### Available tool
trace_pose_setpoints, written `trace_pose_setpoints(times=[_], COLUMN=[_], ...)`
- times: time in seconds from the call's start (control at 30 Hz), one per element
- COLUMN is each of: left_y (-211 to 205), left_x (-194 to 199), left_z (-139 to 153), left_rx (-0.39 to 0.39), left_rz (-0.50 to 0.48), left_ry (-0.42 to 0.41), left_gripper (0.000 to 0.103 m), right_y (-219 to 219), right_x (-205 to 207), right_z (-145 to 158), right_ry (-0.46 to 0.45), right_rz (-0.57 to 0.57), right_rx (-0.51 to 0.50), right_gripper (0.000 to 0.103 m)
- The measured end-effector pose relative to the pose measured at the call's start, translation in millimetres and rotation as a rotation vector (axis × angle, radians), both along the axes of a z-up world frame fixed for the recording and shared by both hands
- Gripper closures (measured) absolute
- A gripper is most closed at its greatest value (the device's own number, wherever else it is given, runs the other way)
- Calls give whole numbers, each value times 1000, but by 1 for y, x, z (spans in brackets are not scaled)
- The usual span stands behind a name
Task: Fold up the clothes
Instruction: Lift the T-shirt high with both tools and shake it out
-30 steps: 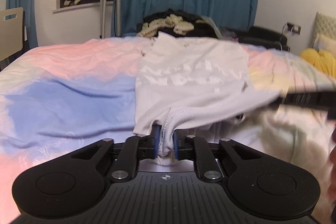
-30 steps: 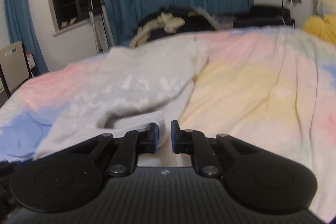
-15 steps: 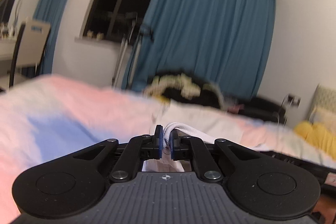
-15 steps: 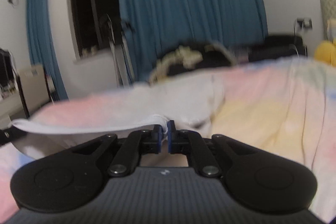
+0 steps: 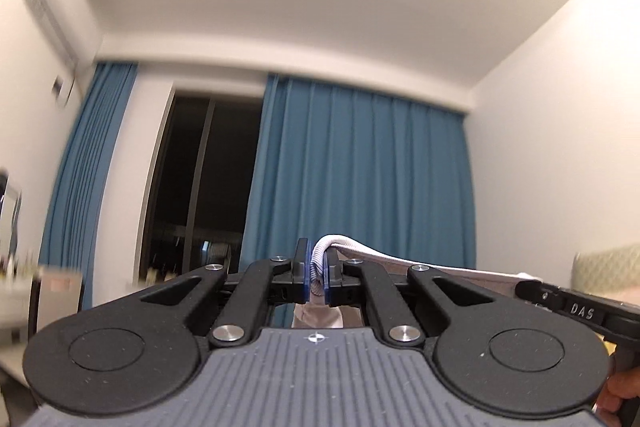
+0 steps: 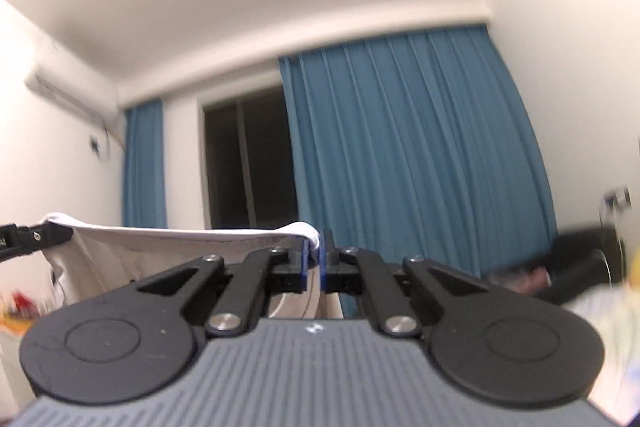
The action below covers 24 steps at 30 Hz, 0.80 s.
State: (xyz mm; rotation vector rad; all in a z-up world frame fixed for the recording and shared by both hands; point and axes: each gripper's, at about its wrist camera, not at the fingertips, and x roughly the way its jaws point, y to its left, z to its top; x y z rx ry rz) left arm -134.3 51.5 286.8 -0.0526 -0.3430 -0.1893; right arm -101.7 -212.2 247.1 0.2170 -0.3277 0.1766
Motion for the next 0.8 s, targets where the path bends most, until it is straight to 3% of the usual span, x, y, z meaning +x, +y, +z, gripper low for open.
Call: trace_pose_setpoints(times=[0.3, 0.5, 0.67, 0.8], left_y=[10, 3, -10, -23], left_x=[-91, -106, -57, 10], left_z=[123, 166, 151, 105], left_rx=[-5, 4, 14, 25], left_rz=[-38, -20, 8, 17], left_ry=[-218, -271, -168, -30], left_gripper=[96, 96, 96, 96], right_y=[-8, -14, -8, -10], right_x=[-95, -109, -74, -15], right_z=[163, 230, 226, 176], right_ry=[-284, -280, -163, -40], right_rz=[66, 109, 101, 78], right_rx=[-69, -79, -79, -67], right_gripper=[97, 96, 96, 94])
